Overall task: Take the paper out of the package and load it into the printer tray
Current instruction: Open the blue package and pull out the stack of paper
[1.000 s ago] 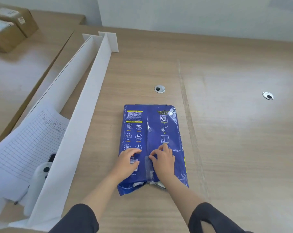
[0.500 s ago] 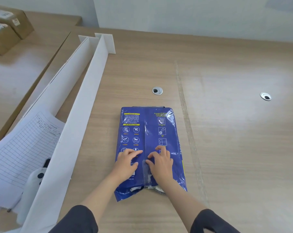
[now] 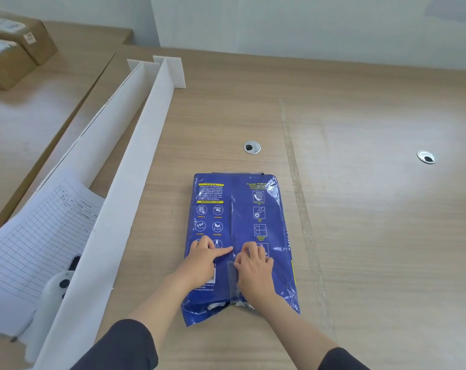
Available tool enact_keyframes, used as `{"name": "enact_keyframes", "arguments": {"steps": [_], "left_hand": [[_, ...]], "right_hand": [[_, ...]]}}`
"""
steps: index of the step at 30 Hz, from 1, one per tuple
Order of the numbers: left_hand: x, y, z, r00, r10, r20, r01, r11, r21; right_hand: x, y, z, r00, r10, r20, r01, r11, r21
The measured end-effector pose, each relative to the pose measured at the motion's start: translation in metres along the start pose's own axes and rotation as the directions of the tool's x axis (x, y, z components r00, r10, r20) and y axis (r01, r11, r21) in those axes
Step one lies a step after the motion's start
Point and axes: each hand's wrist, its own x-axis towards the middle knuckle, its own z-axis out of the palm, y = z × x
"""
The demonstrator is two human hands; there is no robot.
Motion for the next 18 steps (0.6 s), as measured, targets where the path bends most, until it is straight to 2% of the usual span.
{"name": "enact_keyframes", "arguments": {"steps": [3,6,9,11,14,18], "left_hand": [[-0.001,0.000,0.000,1.000,0.007,0.001,-0.007,1.000,-0.011],[-0.001,0.001,0.000,1.000,0.014,-0.010,-0.014,1.000,-0.015],[-0.001,0.000,0.000,1.000,0.007,-0.016,-0.007,1.000,-0.019],[-0.001,0.000,0.001,1.000,0.001,-0.020,-0.002,1.000,-0.020],[-0.002,-0.001,0.002,0.999,0.005,-0.035,-0.005,1.000,-0.011],[-0.002,0.001,0.003,0.998,0.009,-0.057,-0.010,1.000,-0.006]], "right_hand": [[-0.006,0.012,0.000,1.000,-0.024,0.016,0.022,0.993,0.116],[-0.007,0.023,-0.004,0.996,-0.092,-0.013,0.093,0.990,0.109],[-0.004,0.023,-0.002,0.996,-0.077,0.045,0.068,0.982,0.178],[-0.001,0.020,0.003,0.998,-0.012,0.055,-0.003,0.961,0.276],[0.000,0.018,0.007,0.999,-0.040,-0.036,0.047,0.969,0.242],[-0.010,0.025,0.005,0.960,-0.205,-0.188,0.236,0.959,0.156]]}}
